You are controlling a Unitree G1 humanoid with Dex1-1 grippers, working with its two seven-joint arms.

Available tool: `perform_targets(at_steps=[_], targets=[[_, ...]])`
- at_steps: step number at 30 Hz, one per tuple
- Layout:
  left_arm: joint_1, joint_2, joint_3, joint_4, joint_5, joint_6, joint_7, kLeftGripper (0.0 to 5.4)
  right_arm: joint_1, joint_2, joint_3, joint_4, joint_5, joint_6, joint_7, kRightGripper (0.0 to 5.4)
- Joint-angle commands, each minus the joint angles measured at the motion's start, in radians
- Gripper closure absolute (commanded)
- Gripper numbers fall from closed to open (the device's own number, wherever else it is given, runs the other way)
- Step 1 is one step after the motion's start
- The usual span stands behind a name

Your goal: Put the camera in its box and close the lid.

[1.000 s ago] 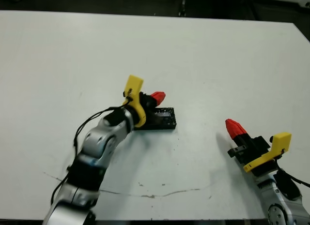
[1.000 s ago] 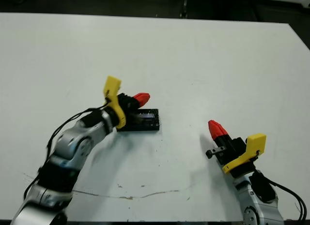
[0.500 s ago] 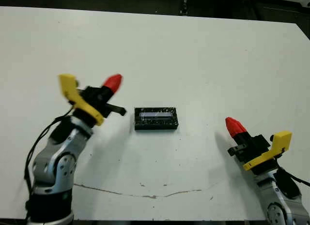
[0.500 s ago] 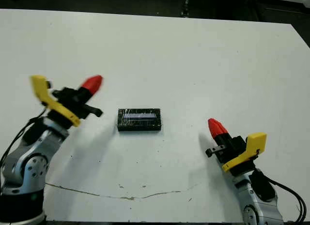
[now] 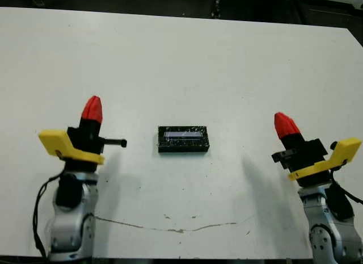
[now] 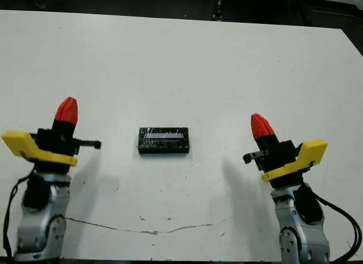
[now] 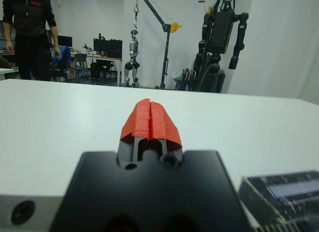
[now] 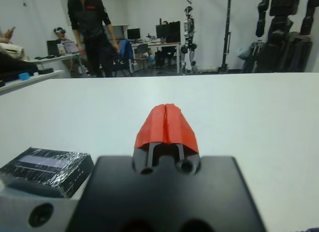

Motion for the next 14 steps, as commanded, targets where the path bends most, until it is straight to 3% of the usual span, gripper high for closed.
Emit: perform_targets(at_steps=[1, 14], targets=[[0.045, -0.014, -0.029, 0.030, 0.004, -0.030, 0.001, 5.38, 0.015, 0.016, 0.019, -0.007, -0.049, 0.008, -0.051, 5.40], [0.048, -0.007, -0.061, 0.045, -0.012, -0.034, -0.004, 5.38, 0.033, 0.022, 0.048, 0.015, -0.031, 0.018, -0.034, 5.40]])
